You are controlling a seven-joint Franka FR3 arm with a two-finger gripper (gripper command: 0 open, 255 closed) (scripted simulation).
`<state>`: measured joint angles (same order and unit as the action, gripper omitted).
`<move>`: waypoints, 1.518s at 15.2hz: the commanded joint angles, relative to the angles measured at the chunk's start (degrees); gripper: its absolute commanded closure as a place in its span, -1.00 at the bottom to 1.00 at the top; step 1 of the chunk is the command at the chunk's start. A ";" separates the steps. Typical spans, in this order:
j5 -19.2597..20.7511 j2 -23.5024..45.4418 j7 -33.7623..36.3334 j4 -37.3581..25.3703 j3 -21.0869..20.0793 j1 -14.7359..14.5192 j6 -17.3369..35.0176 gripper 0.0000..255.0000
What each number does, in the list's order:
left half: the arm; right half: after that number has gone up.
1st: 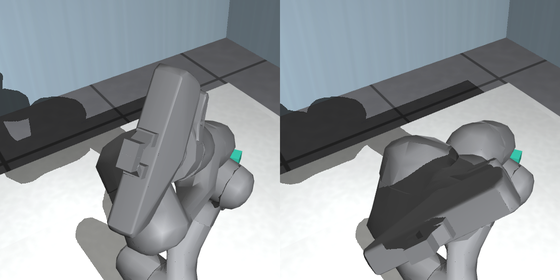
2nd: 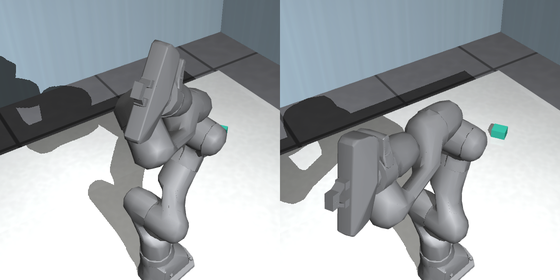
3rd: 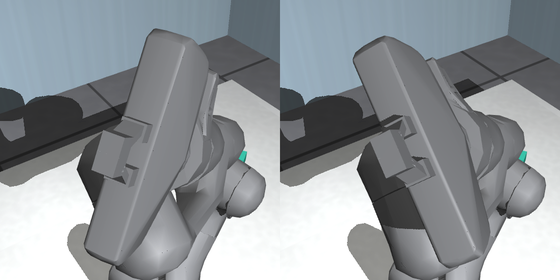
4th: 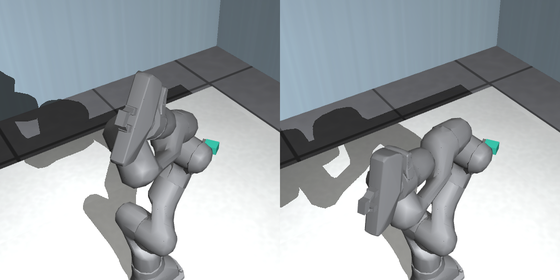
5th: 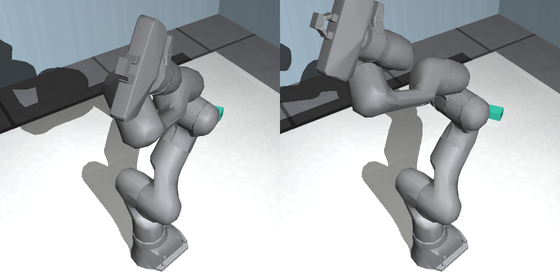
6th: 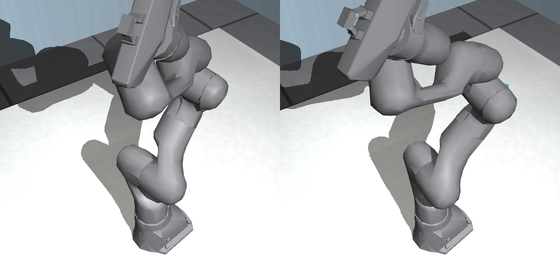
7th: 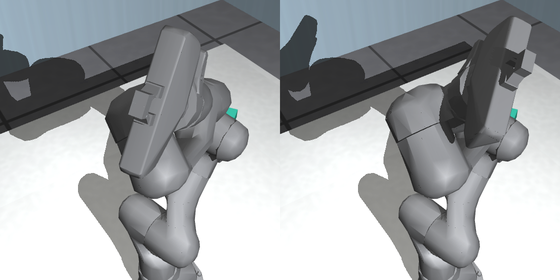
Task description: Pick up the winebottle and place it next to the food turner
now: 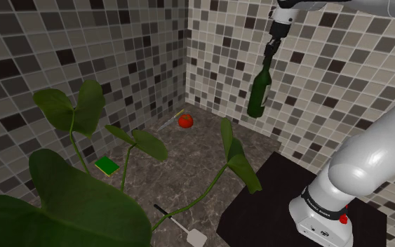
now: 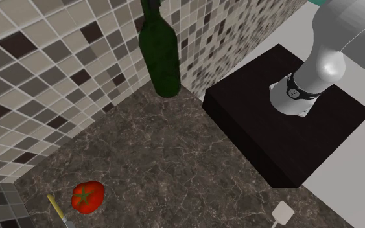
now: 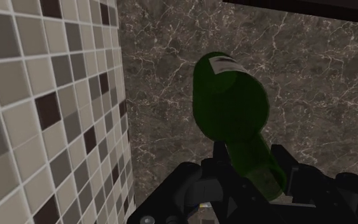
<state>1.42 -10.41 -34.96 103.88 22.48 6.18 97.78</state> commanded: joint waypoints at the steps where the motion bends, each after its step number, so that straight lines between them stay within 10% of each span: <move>1: -0.08 0.20 -0.09 -1.87 0.03 0.00 -1.68 1.00; 12: -1.14 3.01 -0.63 -13.37 0.40 -0.07 -10.57 1.00; 23: 0.08 -3.75 16.15 -5.81 -10.31 -6.05 -9.45 1.00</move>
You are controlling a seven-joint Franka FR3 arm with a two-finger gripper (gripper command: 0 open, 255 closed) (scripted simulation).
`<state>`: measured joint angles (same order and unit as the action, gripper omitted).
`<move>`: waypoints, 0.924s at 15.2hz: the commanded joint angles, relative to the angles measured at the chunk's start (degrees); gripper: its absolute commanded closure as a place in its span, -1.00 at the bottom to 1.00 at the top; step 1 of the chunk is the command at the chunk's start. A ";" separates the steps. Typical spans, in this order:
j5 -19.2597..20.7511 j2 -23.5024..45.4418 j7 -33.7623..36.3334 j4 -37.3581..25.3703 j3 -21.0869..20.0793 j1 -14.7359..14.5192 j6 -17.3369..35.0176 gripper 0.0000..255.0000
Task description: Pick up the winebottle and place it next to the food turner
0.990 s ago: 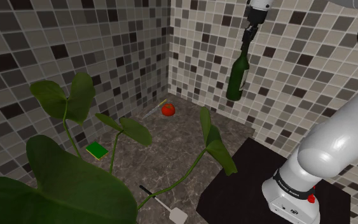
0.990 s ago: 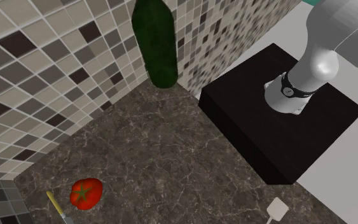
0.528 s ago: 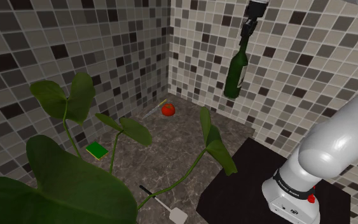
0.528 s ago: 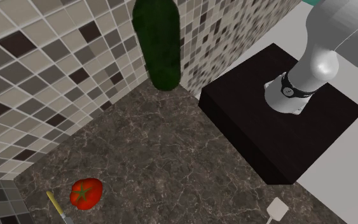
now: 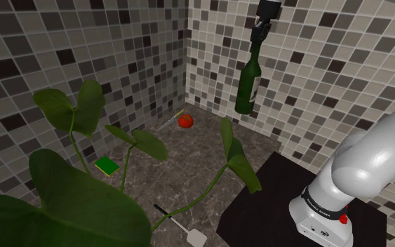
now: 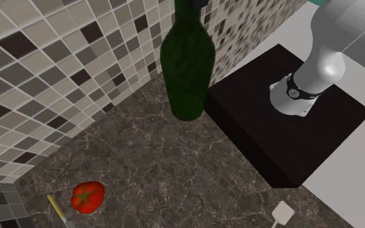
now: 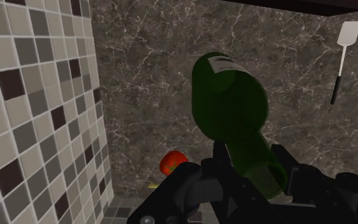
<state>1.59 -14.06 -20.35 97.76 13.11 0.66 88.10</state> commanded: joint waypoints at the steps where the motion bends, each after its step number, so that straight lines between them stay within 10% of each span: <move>1: -0.18 -0.30 3.00 0.57 -1.89 -1.03 0.28 1.00; 14: -1.67 2.72 21.25 -2.23 -13.55 -7.78 0.45 1.00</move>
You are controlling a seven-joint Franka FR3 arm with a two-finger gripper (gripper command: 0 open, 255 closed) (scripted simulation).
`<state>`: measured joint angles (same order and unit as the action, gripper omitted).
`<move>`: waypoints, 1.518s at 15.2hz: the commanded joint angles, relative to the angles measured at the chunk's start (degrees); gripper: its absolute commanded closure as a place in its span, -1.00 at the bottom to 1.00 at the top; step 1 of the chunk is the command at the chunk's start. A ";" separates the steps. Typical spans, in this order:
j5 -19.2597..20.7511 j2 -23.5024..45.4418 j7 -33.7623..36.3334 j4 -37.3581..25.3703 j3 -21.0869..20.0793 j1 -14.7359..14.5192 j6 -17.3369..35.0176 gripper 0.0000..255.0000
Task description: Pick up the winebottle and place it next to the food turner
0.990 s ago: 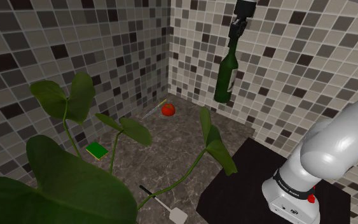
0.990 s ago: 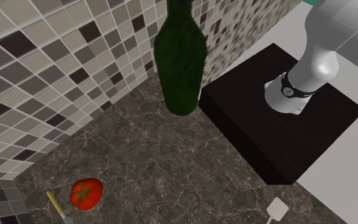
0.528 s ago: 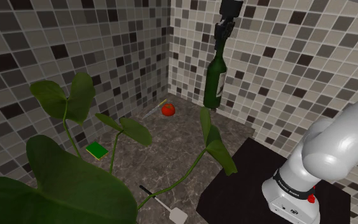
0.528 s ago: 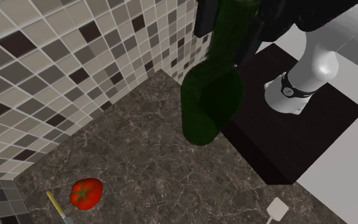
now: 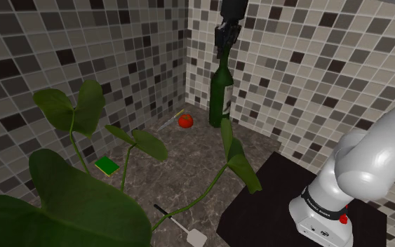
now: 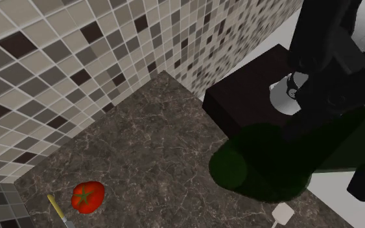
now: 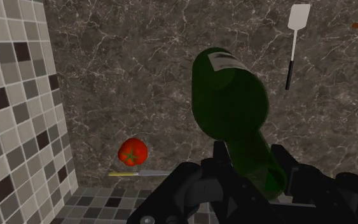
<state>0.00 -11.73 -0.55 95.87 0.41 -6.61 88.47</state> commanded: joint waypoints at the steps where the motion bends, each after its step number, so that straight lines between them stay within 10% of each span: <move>1: -0.13 1.05 2.82 -1.05 -1.69 -1.05 0.03 1.00; 18: 4.21 22.05 25.22 -26.56 -13.81 -12.25 -5.13 1.00; 23: 3.60 19.77 25.07 -19.43 -13.61 -11.80 -0.21 1.00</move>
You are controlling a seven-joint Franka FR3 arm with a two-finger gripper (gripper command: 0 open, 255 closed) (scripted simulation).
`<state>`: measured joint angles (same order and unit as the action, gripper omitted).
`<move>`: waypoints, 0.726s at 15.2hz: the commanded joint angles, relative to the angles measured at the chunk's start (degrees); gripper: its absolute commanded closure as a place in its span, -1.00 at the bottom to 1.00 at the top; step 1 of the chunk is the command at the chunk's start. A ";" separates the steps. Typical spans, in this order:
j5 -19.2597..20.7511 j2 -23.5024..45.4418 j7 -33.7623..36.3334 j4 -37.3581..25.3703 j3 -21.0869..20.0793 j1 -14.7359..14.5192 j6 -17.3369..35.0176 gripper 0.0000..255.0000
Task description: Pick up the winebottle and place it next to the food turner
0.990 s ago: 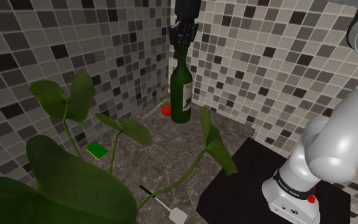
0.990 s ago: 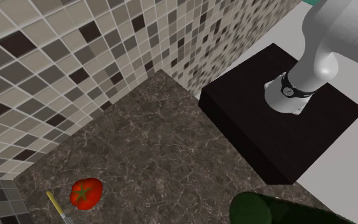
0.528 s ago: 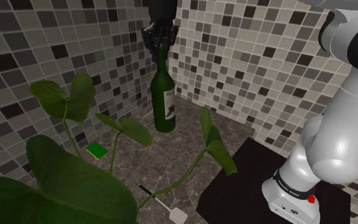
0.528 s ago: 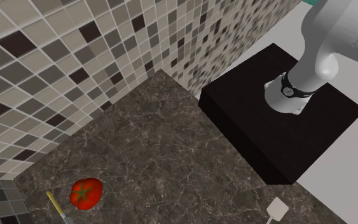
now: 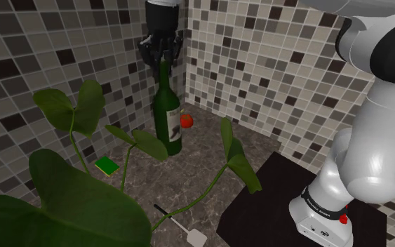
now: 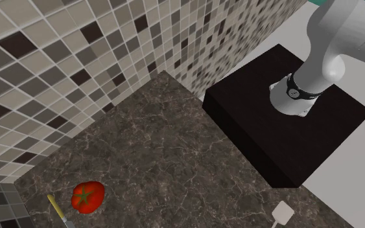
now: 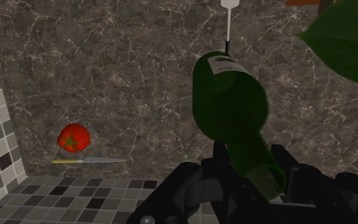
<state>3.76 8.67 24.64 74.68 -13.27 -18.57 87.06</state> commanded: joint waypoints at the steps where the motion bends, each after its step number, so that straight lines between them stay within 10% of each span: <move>1: -0.26 -0.99 -0.14 3.04 0.10 0.24 2.13 1.00; 11: -0.85 -3.47 -0.24 14.10 0.30 0.69 10.79 1.00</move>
<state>2.91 5.24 24.30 87.99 -12.95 -17.85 97.05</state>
